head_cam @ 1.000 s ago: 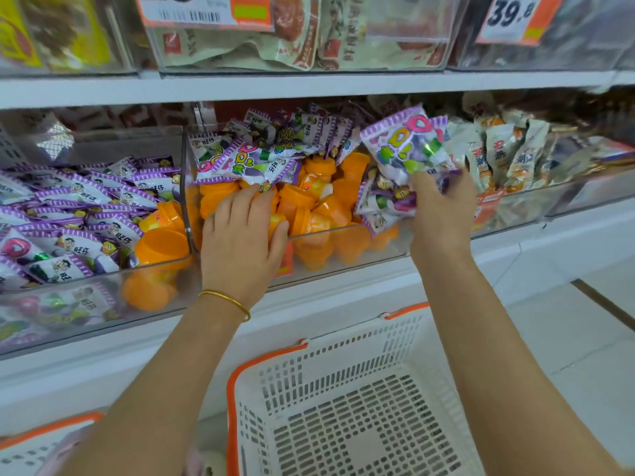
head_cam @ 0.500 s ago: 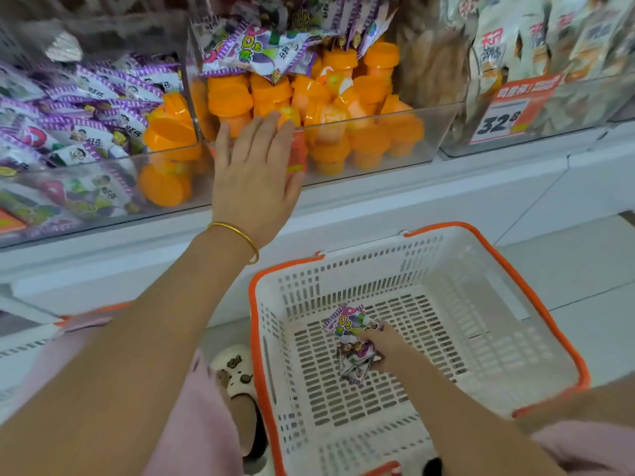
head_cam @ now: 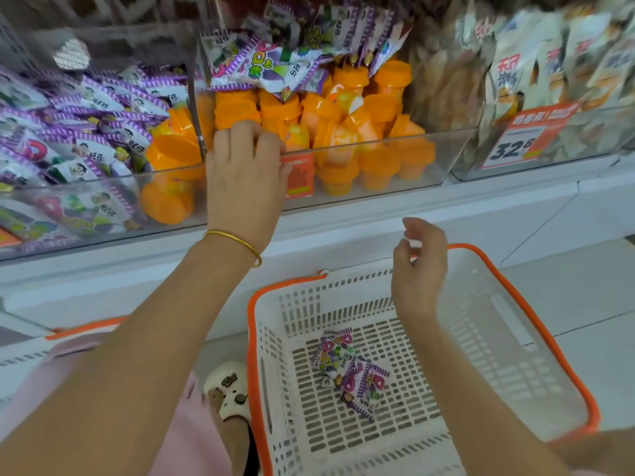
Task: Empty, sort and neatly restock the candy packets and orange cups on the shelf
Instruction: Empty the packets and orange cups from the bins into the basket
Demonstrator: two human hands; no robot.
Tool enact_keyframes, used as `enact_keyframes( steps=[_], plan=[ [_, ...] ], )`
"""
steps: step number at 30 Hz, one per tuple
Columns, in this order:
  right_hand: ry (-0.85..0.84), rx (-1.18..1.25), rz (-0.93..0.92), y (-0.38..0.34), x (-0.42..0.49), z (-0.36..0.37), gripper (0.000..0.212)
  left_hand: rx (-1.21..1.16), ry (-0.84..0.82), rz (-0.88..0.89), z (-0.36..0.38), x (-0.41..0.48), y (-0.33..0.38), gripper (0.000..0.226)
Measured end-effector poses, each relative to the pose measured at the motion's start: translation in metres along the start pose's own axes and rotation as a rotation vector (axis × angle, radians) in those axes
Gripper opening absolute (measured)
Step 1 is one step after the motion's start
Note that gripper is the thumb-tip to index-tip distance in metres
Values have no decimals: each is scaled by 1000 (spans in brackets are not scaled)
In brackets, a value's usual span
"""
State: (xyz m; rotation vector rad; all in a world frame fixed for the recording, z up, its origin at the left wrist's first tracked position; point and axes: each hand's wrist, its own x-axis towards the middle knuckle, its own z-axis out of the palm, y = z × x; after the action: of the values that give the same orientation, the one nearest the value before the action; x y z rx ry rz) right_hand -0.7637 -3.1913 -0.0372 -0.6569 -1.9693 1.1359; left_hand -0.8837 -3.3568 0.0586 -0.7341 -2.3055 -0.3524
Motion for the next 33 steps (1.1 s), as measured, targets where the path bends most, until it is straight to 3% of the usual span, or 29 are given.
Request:
enact_keyframes(
  steps=[3, 6, 9, 14, 23, 30, 33],
  plan=[
    [59, -242, -568, -52, 45, -2, 27, -1, -30, -63, -3, 5, 1, 20],
    [7, -515, -782, -67, 84, 9, 29, -54, -96, -113, -7, 9, 3, 20],
    [-62, -650, -795, -66, 102, 17, 33, -96, -140, -147, -9, 12, 3, 19],
    [-274, -474, -610, -75, 116, 14, 39, -111, -159, -173, -7, 16, 4, 19],
    [-241, -356, -630, -85, 115, 8, 35, -138, -63, -65, -20, 22, -2, 13],
    [-241, -342, -616, -74, 95, -7, 30, -130, -142, -69, -31, 2, 8, 13],
    [-253, -362, -609, -69, 84, -10, 36, -171, -282, -111, -41, 0, 10, 16]
  ],
)
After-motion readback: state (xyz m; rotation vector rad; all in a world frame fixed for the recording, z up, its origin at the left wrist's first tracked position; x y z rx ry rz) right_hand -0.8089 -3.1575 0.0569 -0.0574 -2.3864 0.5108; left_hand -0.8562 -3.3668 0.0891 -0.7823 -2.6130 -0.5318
